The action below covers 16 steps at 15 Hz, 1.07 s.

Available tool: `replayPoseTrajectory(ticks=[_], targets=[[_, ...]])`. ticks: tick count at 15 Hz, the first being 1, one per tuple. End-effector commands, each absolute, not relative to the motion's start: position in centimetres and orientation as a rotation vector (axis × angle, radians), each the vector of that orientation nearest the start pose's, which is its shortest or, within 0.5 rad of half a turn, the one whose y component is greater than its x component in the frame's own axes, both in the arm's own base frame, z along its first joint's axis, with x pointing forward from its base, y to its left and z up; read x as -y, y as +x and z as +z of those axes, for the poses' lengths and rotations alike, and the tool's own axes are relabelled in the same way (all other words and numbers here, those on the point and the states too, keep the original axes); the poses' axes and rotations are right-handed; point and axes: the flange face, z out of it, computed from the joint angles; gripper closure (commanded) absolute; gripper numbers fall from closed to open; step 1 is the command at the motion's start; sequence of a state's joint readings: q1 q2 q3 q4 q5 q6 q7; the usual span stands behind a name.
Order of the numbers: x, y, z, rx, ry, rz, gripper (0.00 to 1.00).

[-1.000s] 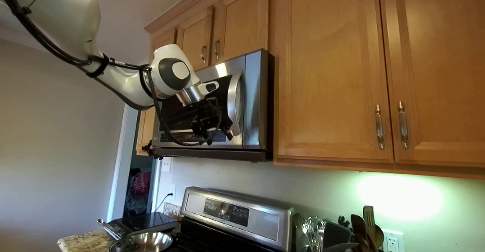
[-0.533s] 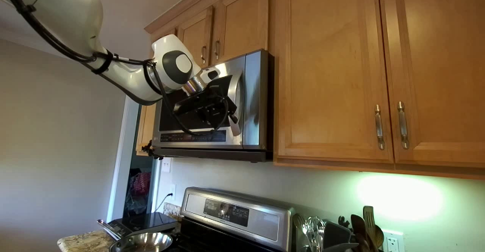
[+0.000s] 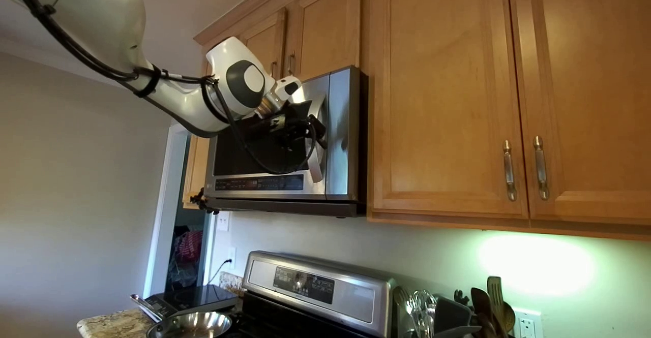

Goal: Open the microwave door

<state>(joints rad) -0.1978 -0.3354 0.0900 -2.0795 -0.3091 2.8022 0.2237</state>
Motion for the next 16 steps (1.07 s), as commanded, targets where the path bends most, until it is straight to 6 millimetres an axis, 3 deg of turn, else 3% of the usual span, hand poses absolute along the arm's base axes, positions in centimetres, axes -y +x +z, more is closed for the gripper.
replayPoseTrajectory(ticks=[1, 2, 4, 13, 16], targets=[[3.7, 51.7, 69.9, -0.147, -2.816, -1.777, 0.0], [3.7, 52.1, 70.0, -0.147, -2.805, -1.78, 0.0], [3.5, 52.6, 69.9, -0.139, -2.804, -1.772, 0.26], [2.3, 51.6, 68.6, -0.179, -2.843, -1.685, 0.86], [1.9, 51.7, 67.5, -0.156, -2.868, -1.627, 0.87]])
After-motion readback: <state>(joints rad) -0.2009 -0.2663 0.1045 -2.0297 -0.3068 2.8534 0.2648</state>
